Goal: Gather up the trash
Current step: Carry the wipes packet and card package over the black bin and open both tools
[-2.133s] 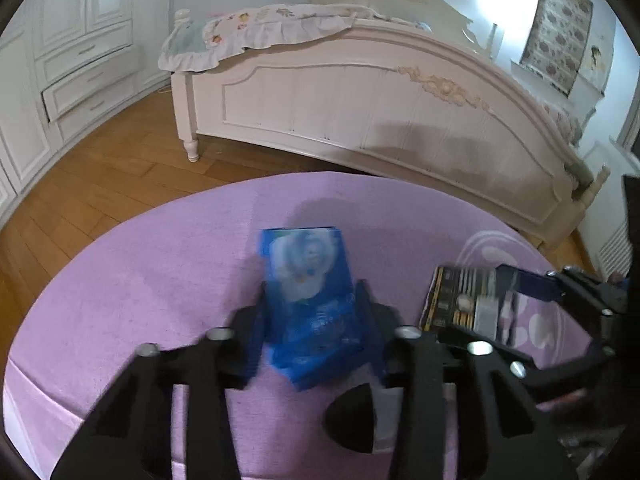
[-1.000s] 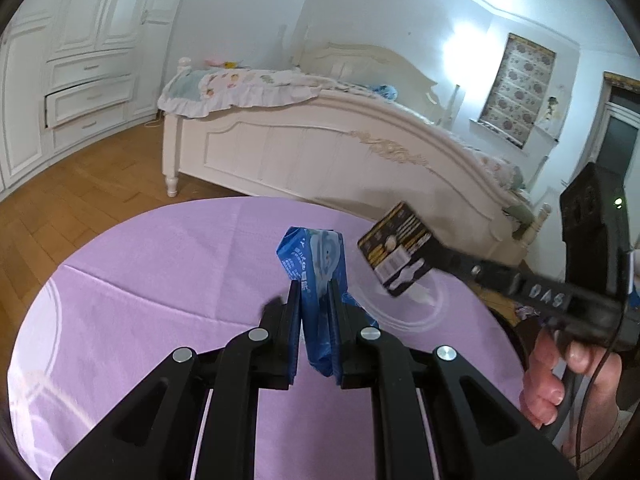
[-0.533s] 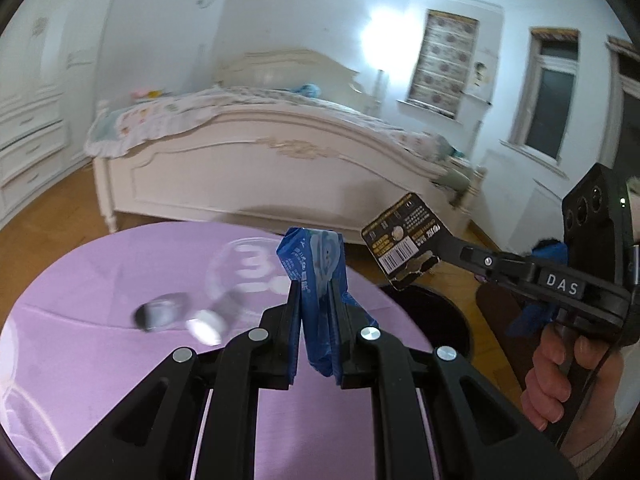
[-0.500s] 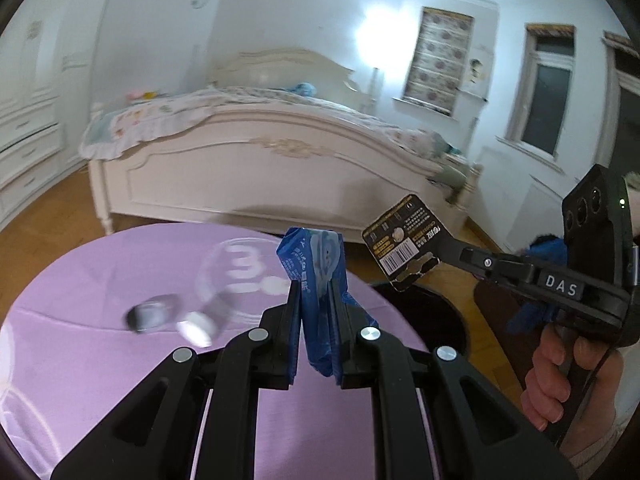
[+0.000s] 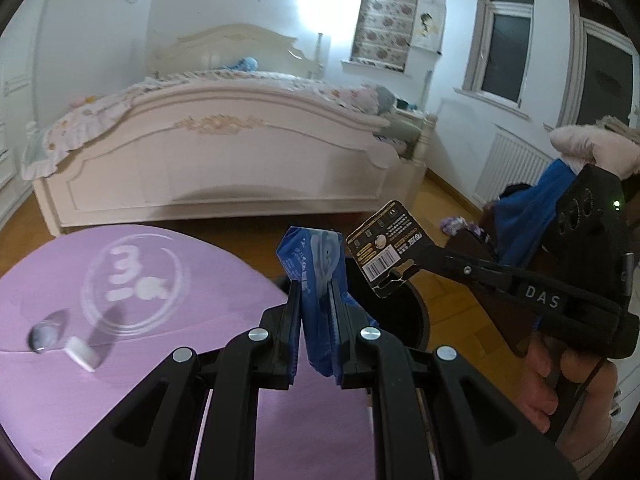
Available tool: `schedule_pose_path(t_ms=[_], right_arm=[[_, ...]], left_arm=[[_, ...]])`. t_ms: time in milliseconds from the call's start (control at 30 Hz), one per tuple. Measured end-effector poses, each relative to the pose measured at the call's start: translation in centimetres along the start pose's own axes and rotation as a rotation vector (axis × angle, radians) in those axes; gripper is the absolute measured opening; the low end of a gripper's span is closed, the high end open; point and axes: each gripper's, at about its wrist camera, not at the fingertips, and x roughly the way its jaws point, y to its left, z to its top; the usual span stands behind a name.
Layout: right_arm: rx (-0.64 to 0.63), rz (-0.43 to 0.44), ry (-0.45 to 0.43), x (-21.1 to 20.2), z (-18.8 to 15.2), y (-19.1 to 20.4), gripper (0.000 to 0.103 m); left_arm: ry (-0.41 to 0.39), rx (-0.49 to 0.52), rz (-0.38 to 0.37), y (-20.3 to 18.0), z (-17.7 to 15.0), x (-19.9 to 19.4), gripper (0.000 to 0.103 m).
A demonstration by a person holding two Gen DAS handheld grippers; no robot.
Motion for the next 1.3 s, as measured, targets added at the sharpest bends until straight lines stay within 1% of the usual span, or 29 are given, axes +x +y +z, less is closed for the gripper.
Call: schedule_pose_path(t_ms=[233, 467, 767, 1033, 1100, 1133, 1167, 1200, 1233, 1267, 1300], right_arm=[[0.098, -0.064, 0.015, 0.9, -0.6, -5.4, 0.003], [0.170, -0.095, 0.029, 1.7, -1.8, -9.0, 0.003], [0.233, -0.113, 0.034, 2.3, -2.8, -12.1, 0.003], [0.270, -0.124, 0.033, 2.6, -3.1, -13.6, 0.003], [0.283, -0.116, 0.035, 2.6, -3.1, -13.9, 0.003], [0.284, -0.119, 0.037, 2.6, -3.1, -14.1, 0.004], [0.284, -0.122, 0.037, 2.5, -3.1, -14.1, 0.013], [0.288, -0.125, 0.035, 2.4, -3.1, -14.0, 0.026], [0.299, -0.124, 0.031, 2.2, -3.2, -14.1, 0.034], [0.313, -0.124, 0.022, 1.9, -3.4, -14.1, 0.048], [0.321, -0.126, 0.014, 1.7, -3.5, -14.0, 0.054]], left_arm=[[0.071, -0.001, -0.049, -2.3, -0.1, 4.6, 0.013], [0.132, 0.018, -0.058, -3.7, -0.4, 7.9, 0.014], [0.183, 0.038, -0.057, -4.2, -0.4, 10.4, 0.014], [0.205, 0.059, -0.056, -5.0, 0.0, 11.9, 0.014], [0.210, 0.061, -0.053, -5.1, -0.1, 12.1, 0.016], [0.217, 0.060, -0.056, -5.2, -0.1, 12.2, 0.017], [0.226, 0.060, -0.058, -5.3, -0.1, 12.2, 0.017], [0.229, 0.062, -0.056, -5.4, -0.1, 12.3, 0.018], [0.232, 0.066, -0.051, -5.5, -0.1, 12.3, 0.021], [0.233, 0.070, -0.045, -5.6, -0.1, 12.3, 0.033], [0.228, 0.072, -0.038, -5.5, -0.1, 12.1, 0.039]])
